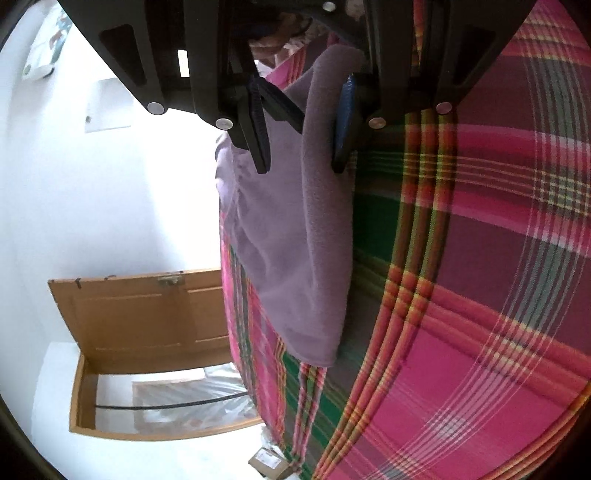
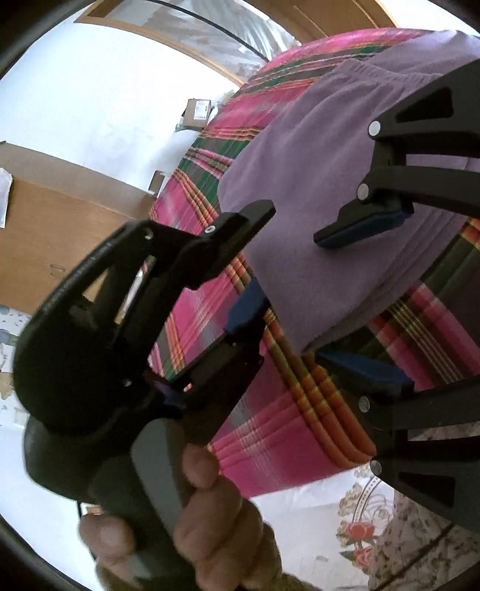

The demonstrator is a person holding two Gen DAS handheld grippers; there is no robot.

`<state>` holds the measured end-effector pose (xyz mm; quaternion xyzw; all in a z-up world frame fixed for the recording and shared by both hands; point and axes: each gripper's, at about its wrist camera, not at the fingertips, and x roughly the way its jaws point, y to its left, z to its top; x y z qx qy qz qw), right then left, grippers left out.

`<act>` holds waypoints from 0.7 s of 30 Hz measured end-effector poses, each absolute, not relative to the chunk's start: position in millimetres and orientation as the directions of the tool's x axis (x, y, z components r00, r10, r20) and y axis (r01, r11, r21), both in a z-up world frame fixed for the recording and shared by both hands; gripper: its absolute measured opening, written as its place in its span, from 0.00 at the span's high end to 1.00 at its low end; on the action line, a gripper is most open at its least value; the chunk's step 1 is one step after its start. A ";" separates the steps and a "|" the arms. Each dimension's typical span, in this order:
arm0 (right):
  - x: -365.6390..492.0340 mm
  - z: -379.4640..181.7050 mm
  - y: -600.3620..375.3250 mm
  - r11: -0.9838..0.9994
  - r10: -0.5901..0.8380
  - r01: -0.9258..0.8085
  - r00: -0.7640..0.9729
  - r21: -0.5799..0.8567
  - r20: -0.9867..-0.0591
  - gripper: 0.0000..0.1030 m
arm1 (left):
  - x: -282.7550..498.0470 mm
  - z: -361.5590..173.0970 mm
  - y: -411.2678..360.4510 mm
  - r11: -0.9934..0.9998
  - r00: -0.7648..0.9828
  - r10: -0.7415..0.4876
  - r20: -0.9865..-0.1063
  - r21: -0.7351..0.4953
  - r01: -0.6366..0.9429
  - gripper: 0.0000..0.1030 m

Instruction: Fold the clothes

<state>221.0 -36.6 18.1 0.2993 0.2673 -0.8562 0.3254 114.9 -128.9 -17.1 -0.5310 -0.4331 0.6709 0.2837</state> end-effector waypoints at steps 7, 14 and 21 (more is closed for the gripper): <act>212.3 14.8 -41.0 -0.677 -0.350 0.673 -0.649 -0.297 -0.676 0.54 | 115.4 -17.0 -129.2 -0.459 -0.282 0.841 -0.462 -0.885 0.082 0.68; 205.7 15.2 -35.3 -0.699 -0.347 0.662 -0.644 -0.270 -0.681 0.70 | 111.1 -12.3 -142.7 -0.483 -0.349 0.807 -0.477 -0.872 0.076 0.56; 201.8 21.5 -28.6 -0.717 -0.371 0.659 -0.636 -0.227 -0.676 0.85 | 95.2 -22.6 -127.9 -0.482 -0.297 0.825 -0.480 -0.873 0.071 0.47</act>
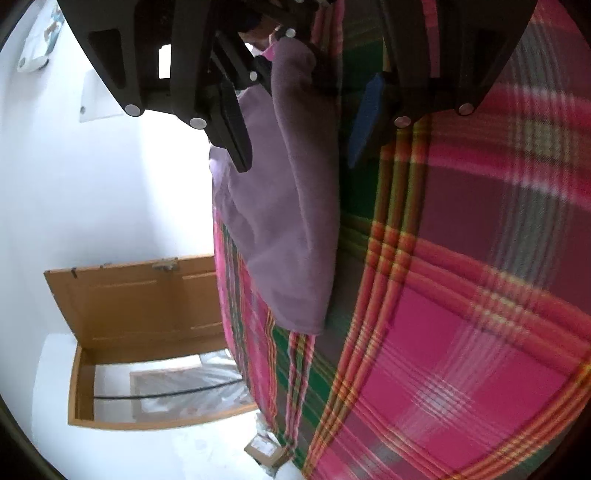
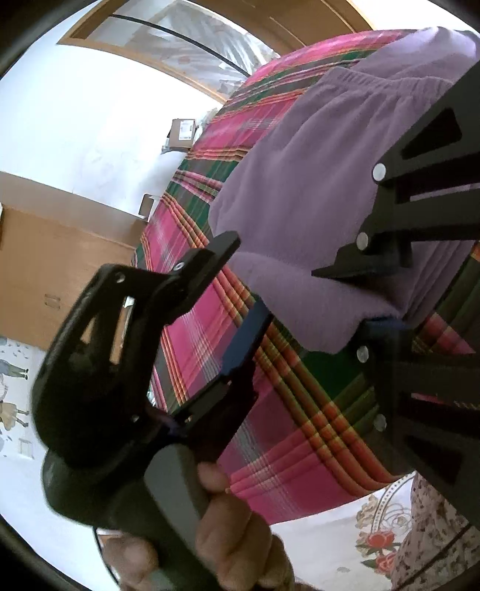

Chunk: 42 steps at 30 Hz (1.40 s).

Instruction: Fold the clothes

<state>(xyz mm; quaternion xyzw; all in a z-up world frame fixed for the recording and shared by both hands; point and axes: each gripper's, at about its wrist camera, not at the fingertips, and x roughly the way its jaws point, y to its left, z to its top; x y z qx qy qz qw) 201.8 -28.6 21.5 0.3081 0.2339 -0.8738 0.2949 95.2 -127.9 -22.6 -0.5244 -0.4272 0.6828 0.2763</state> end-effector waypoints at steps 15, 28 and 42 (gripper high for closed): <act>206.7 48.6 6.9 -0.739 -0.523 0.673 -0.594 -0.023 -0.611 0.88 | 61.6 -27.8 -99.2 -0.465 -0.224 0.857 -0.464 -0.884 0.053 0.47; 202.3 52.5 2.9 -0.734 -0.530 0.679 -0.580 -0.009 -0.619 0.88 | 51.0 -26.4 -83.3 -0.458 -0.201 0.875 -0.440 -0.888 -0.050 0.60; 209.1 59.7 -11.9 -0.730 -0.525 0.683 -0.588 -0.030 -0.616 0.89 | 52.3 -15.2 -98.7 -0.513 -0.233 0.845 -0.482 -0.853 -0.094 0.90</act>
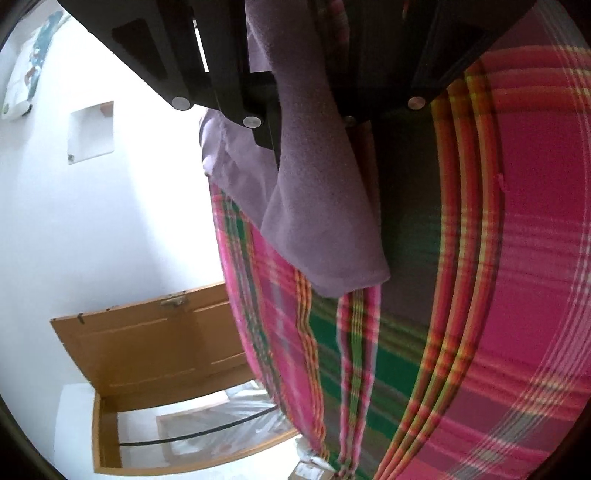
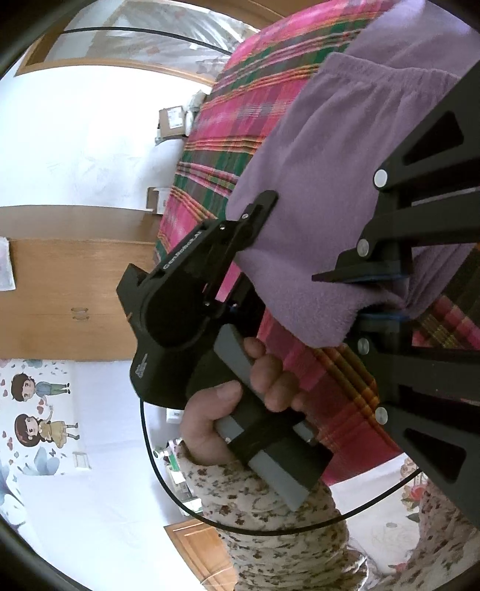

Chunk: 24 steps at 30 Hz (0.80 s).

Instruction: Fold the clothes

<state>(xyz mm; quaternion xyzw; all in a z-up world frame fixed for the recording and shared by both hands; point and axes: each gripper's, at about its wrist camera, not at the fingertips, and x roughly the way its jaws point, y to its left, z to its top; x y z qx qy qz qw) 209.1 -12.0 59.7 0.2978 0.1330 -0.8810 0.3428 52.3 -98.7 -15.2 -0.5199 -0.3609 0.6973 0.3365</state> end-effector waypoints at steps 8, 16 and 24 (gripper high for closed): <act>204.2 66.9 -34.5 -0.688 -0.578 0.726 -0.554 -0.008 -0.599 0.89 | 63.8 -2.9 -131.4 -0.522 -0.314 0.824 -0.472 -0.847 -0.097 0.90; 204.5 64.7 -66.4 -0.597 -0.647 0.801 -0.459 0.031 -0.609 0.89 | 88.3 -3.4 -181.5 -0.564 -0.382 0.774 -0.506 -0.824 -0.051 0.90; 206.8 56.1 -101.9 -0.495 -0.700 0.865 -0.338 0.086 -0.629 0.89 | 124.5 -15.8 -263.0 -0.598 -0.454 0.703 -0.546 -0.801 0.037 0.90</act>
